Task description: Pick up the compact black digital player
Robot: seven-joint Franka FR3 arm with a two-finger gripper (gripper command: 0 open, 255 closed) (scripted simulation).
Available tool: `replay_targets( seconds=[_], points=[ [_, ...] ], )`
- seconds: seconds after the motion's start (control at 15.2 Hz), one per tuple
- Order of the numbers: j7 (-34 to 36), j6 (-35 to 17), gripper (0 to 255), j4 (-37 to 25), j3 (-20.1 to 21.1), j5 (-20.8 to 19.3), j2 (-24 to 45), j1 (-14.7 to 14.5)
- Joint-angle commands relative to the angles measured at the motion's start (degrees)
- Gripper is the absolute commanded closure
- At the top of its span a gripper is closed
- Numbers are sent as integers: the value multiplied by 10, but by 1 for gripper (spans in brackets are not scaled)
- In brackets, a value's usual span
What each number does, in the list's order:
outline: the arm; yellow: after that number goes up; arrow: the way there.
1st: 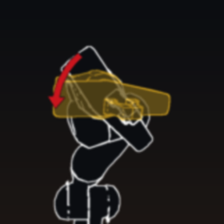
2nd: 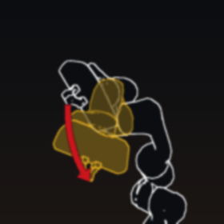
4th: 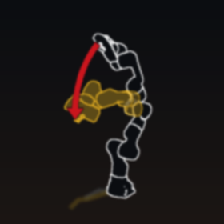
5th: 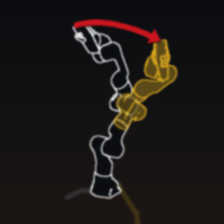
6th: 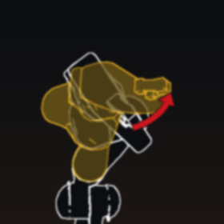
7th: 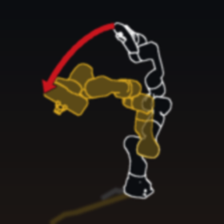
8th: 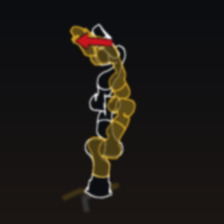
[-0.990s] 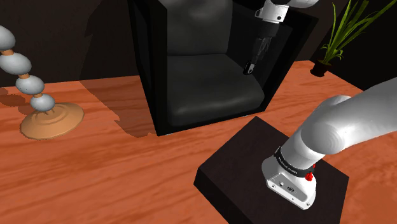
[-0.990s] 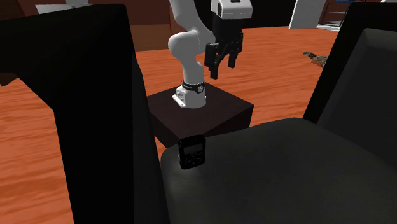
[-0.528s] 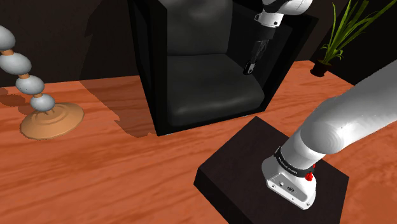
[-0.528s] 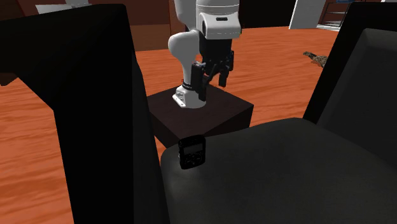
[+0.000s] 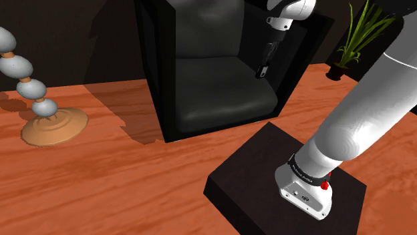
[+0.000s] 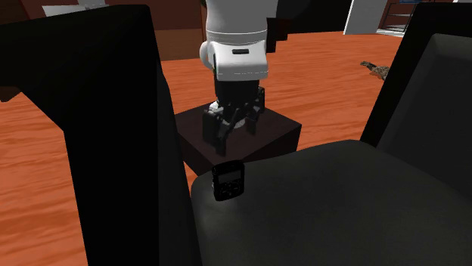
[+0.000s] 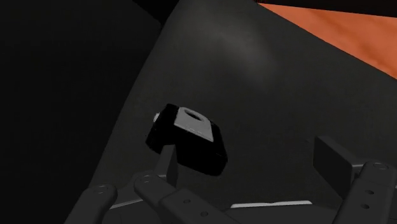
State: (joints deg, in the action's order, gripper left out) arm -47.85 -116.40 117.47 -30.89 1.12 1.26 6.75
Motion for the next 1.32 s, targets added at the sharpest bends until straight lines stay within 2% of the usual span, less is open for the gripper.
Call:
replay_targets(
  seconds=[0.0,0.13,0.59,0.73,0.79,1.25],
  points=[
    [-33,-15,0,-29,-8,25,44,11],
    [-49,-19,0,-49,-10,39,68,18],
    [-62,-71,0,-19,-5,58,96,23],
    [-62,-71,0,-19,-5,58,96,23],
    [-62,-72,255,-20,-5,59,96,23],
    [-62,-71,255,-21,-5,59,97,23]
  ],
)
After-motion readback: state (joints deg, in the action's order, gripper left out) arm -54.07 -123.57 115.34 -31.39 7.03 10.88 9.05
